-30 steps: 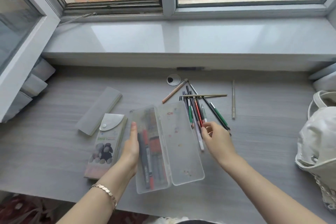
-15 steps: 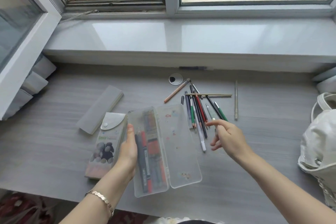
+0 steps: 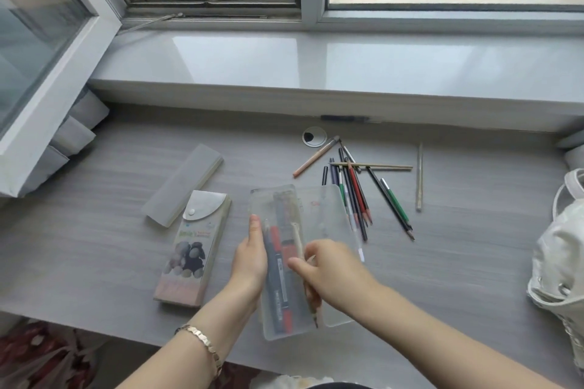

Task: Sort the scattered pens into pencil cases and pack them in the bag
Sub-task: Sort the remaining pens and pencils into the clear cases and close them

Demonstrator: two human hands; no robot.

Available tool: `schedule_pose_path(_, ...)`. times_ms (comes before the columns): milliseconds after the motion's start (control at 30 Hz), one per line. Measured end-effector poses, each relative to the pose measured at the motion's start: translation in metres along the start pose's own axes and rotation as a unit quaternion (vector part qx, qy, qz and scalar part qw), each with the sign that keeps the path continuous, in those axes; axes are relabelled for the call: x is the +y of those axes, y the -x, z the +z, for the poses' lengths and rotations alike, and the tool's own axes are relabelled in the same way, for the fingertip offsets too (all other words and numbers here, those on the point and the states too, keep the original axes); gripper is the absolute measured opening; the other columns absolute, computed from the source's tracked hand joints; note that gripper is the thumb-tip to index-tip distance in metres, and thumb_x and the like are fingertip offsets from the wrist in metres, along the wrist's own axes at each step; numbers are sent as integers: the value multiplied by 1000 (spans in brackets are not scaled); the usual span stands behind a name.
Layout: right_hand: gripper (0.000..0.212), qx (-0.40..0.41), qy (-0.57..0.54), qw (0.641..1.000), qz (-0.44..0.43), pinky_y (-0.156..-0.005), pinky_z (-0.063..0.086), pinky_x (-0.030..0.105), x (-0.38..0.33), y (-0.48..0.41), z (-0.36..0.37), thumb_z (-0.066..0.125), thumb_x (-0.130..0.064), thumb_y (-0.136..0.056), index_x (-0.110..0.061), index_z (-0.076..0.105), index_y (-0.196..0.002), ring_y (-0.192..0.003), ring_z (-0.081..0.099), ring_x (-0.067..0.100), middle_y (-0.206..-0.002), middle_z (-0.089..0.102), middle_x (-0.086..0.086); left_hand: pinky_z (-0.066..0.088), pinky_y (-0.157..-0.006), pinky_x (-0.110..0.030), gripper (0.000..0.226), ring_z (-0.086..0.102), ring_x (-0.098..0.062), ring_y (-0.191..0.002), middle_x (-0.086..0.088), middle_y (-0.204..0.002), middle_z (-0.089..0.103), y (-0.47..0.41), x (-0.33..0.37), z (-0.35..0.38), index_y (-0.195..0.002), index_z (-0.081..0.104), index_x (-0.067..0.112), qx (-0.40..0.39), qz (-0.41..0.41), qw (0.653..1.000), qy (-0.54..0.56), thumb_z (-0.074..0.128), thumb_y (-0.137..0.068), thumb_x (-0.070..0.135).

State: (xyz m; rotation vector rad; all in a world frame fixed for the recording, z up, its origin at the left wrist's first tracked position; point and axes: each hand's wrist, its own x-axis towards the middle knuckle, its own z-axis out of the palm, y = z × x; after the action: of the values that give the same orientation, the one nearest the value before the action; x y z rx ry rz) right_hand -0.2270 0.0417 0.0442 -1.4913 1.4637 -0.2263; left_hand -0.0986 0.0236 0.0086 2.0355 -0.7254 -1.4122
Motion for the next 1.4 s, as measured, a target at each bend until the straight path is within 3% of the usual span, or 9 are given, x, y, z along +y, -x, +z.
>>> schedule_pose_path(133,30,156,57,985,-44,-61,44,27,17,-12,-2,55,-39,-89,-17,56,-108,-63,54,14,-66,57,-4,37,-108,-44,77,53,-28,-118,-8,-126,60,-6,0,-3,-123,60,14,1,-4,1000,0,21,-86,69)
schedule_pose_path(233,28,211,104,971,32,-67,48,32,47,-30,-19,54,-32,-90,-13,51,-110,-81,60,20,-85,61,2,36,-108,-44,77,52,-26,-120,-5,-127,60,-9,2,-7,-125,58,14,12,1,1000,4,21,-86,70)
schedule_pose_path(400,49,155,159,969,113,-68,48,35,82,-41,-12,48,-50,-88,-8,45,-112,-89,60,26,-102,60,8,37,-107,-46,74,54,-28,-118,-8,-125,61,-8,-5,-10,-125,57,13,20,2,1000,1,25,-87,67)
schedule_pose_path(600,24,196,150,963,106,-68,43,34,93,-40,-10,48,-24,-92,-7,45,-108,-89,58,29,-103,59,12,40,-104,-48,83,56,-31,-115,-10,-121,63,-13,-8,-19,-121,60,15,45,2,999,-4,23,-79,77)
schedule_pose_path(700,27,165,180,962,122,-60,40,32,92,-42,-12,51,-16,-86,-8,41,-110,-79,56,29,-96,59,11,43,-99,-50,107,59,-32,-108,-7,-114,66,-22,-13,-24,-113,63,22,65,-1,998,-16,17,-52,96)
schedule_pose_path(833,34,123,211,960,137,-53,35,30,88,-46,-11,47,-9,-83,-7,35,-115,-68,48,27,-81,52,7,42,-102,-47,69,57,-30,-109,-8,-111,64,-15,2,-27,-103,60,16,61,12,998,-10,22,-85,71)
schedule_pose_path(1033,32,213,-2,969,124,-64,44,38,66,-50,-19,36,-8,-91,-5,33,-123,-75,57,29,-90,56,11,35,-101,-32,67,49,-27,-122,-8,-127,57,-26,4,-34,-123,56,8,60,27,998,-8,23,-93,58)
schedule_pose_path(1167,13,226,80,966,101,-61,39,31,45,-81,-26,44,-15,-89,-8,49,-99,-72,50,29,-87,58,11,30,-89,-28,63,46,-26,-124,-10,-130,55,-29,10,-36,-126,53,8,54,45,997,-23,22,-95,53)
schedule_pose_path(1400,23,207,194,939,195,-75,47,35,48,-117,-17,49,-20,-91,-2,51,-104,-99,61,35,-106,65,16,31,-87,-26,59,47,-15,-100,1,-106,57,-44,17,-43,-118,58,13,27,55,998,-12,22,-95,54)
